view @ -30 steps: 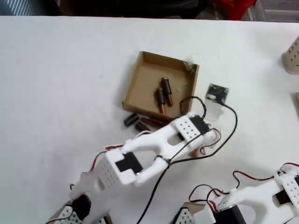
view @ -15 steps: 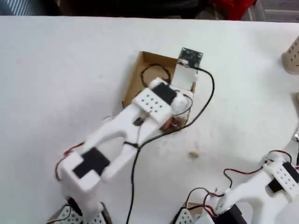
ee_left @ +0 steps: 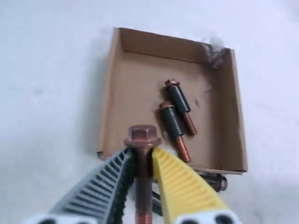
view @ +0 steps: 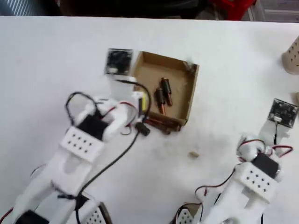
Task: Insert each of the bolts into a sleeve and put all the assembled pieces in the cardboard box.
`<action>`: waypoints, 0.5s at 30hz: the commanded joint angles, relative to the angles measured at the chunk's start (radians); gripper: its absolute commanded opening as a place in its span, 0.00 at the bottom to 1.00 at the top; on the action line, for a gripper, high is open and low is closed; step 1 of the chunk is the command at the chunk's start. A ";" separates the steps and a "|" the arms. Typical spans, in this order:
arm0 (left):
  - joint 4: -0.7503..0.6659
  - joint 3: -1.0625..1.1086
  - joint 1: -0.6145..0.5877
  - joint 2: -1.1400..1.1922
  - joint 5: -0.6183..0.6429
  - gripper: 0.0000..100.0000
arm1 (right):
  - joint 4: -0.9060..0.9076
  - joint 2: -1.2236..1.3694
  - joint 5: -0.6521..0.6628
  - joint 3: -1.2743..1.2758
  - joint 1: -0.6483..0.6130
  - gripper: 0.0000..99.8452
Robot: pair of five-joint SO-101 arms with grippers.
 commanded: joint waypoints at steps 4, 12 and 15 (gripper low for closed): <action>-0.109 0.244 -0.182 -0.326 -0.011 0.02 | 0.044 -0.200 -0.212 0.000 -0.321 0.02; -0.187 0.505 -0.337 -0.631 -0.011 0.02 | -0.160 -0.243 -0.282 0.124 -0.667 0.02; -0.187 0.580 -0.374 -0.730 -0.011 0.02 | -0.308 -0.245 -0.282 0.192 -0.739 0.02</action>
